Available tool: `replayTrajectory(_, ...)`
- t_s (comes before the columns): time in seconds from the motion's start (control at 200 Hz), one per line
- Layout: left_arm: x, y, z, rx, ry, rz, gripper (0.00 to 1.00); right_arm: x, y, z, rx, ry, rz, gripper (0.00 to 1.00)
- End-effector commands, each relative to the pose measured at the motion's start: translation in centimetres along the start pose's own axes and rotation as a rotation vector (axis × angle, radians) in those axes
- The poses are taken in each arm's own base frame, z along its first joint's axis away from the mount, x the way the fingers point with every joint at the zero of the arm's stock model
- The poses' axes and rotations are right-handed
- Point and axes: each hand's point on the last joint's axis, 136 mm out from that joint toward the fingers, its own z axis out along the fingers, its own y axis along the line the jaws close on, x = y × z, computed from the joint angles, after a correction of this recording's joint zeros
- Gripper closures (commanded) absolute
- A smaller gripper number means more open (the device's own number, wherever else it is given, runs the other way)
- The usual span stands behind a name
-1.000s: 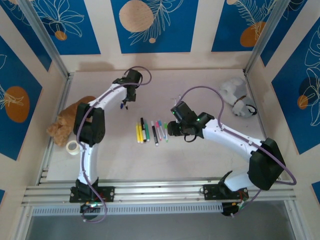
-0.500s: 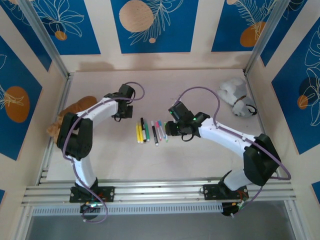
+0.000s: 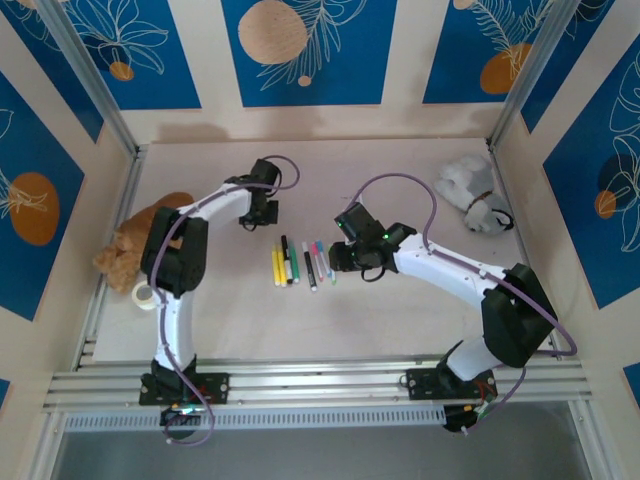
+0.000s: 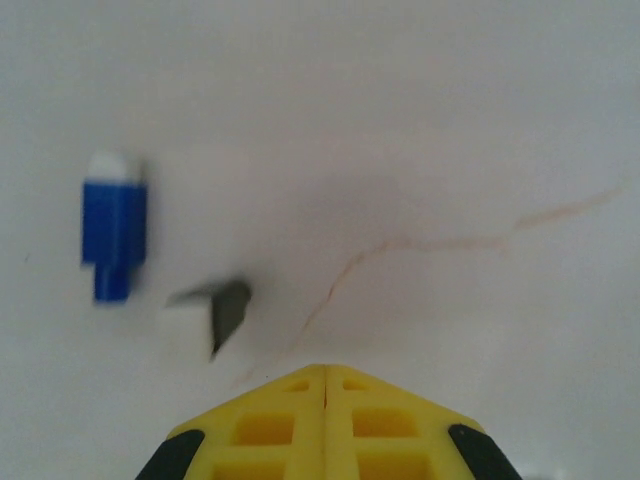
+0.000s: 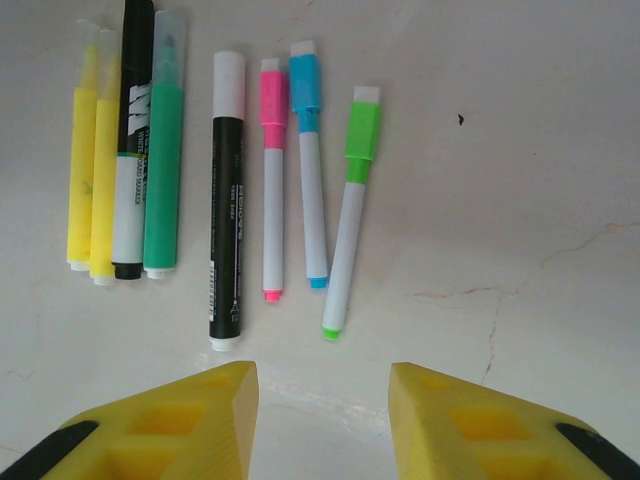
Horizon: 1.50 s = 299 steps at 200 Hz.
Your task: Open the pen caps
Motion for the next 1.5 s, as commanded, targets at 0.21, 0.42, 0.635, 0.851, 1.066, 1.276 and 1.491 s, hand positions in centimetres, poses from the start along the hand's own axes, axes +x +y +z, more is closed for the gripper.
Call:
replayTrajectory(0.21,-3.7,1.1,-0.4,-0.055,-0.010,0.023,1.00,0.0,-1.3,-0.1,0.024,0.012,0.038,0.60)
replayTrajectory(0.42,-1.3,1.2,-2.4,-0.014,0.007,0.007,1.00,-0.5,-0.9,0.1,0.003,0.008,0.044,0.60)
replayTrajectory(0.635,2.2,1.8,-4.6,0.021,0.014,-0.005,1.00,-0.9,-0.1,0.7,-0.008,0.018,0.027,0.60)
replayTrajectory(0.851,2.1,2.0,-3.8,0.010,0.029,0.006,1.00,-1.3,0.4,1.1,-0.011,0.021,0.017,0.60)
replayTrajectory(1.066,-0.5,1.9,-1.6,-0.025,0.052,0.040,1.00,-0.9,-0.2,1.3,0.015,0.036,0.022,0.60)
replayTrajectory(1.276,-3.6,3.5,-0.5,-0.043,0.048,0.013,1.00,-0.9,-0.9,1.4,0.026,0.044,0.033,0.61)
replayTrajectory(1.491,-2.5,4.2,-0.7,-0.027,0.041,-0.013,1.00,-1.2,-1.0,1.4,0.019,0.038,0.038,0.63)
